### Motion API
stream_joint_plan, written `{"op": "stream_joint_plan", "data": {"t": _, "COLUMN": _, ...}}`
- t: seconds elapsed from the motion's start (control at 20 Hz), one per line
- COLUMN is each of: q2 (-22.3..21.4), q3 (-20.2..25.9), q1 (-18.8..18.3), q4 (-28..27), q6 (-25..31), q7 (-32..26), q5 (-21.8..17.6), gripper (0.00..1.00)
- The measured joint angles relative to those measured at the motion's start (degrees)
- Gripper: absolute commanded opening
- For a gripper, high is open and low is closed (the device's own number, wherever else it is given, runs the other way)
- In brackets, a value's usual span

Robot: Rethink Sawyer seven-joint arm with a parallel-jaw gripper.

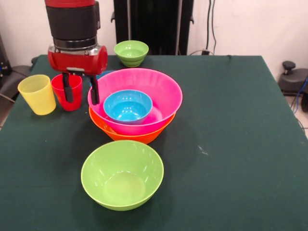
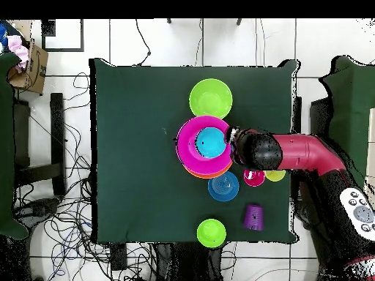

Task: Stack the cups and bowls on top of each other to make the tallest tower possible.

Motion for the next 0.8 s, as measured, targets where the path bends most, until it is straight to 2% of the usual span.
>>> {"op": "stream_joint_plan", "data": {"t": 0.4, "q2": 0.38, "q3": -0.01, "q1": -0.01, "q4": 0.68, "q6": 0.0, "q7": 0.0, "q5": 0.0, "gripper": 1.0}}
{"op": "stream_joint_plan", "data": {"t": 0.8, "q2": -1.08, "q3": 0.0, "q1": -0.57, "q4": 1.31, "q6": 0.01, "q7": 0.0, "q5": 0.06, "gripper": 1.0}}
